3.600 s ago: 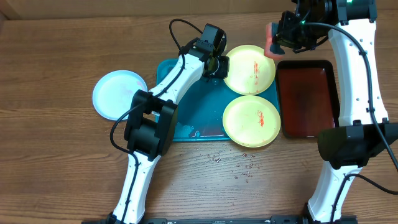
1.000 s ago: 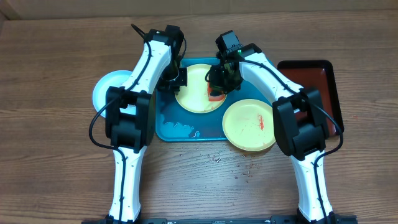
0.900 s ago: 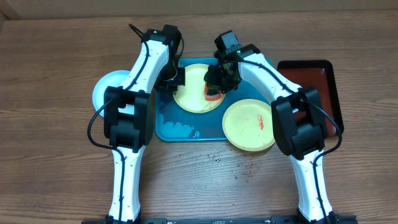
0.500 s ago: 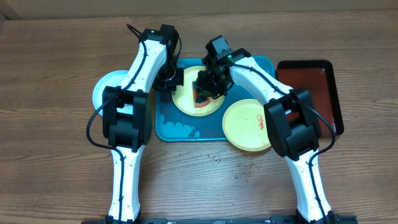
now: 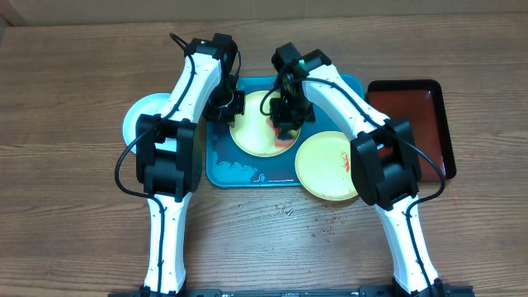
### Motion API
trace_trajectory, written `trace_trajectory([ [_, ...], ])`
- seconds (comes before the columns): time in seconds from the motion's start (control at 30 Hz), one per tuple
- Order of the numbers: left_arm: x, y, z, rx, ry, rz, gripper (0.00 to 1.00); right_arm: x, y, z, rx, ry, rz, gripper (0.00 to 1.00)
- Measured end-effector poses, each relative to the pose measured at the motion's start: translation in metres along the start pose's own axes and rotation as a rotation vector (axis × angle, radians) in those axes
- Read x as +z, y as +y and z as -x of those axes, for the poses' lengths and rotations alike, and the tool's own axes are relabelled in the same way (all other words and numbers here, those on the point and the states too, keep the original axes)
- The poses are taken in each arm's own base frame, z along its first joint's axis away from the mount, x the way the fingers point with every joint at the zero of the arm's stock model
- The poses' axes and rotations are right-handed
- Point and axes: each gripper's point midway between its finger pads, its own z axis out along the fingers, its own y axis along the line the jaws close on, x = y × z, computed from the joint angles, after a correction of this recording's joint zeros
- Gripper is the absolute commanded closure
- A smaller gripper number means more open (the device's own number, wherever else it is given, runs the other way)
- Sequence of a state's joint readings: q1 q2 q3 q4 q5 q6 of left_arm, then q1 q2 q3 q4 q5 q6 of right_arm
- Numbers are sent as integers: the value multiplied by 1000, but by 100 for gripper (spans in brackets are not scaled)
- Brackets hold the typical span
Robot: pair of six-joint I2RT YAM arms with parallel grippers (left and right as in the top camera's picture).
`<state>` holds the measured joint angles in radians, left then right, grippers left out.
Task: Clean dirty plates on tray and stack at the side
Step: 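Scrub the upper yellow plate with the sponge while the left gripper holds it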
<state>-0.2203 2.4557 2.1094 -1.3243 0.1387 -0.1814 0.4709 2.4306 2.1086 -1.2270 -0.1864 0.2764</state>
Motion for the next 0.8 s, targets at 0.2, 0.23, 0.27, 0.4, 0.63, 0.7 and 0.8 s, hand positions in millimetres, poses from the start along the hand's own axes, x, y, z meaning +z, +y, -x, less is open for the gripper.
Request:
trace_trajectory([
  [0.2, -1, -18, -3, 89, 22, -193, 96, -2, -12, 23, 18, -99, -64, 96],
  [0.23, -2, -19, -3, 95, 22, -226, 96, -2, -12, 23, 18, -101, -64, 96],
  [0.27, -3, -20, -3, 99, 22, -261, 96, 0, -12, 26, 26, -112, -62, 96],
  [0.4, -12, -14, 1, 88, 9, -371, 96, 7, -3, 34, 31, -145, -7, 96],
  [0.63, -15, 0, 5, 68, -3, -389, 96, 9, 23, 48, 13, -188, 153, 96],
  [0.7, -15, -1, 5, 70, -5, -393, 96, 10, 32, 46, 1, -183, 185, 96],
  [0.8, -15, -3, 5, 72, -5, -400, 96, 13, 52, 36, -38, -158, 219, 96],
])
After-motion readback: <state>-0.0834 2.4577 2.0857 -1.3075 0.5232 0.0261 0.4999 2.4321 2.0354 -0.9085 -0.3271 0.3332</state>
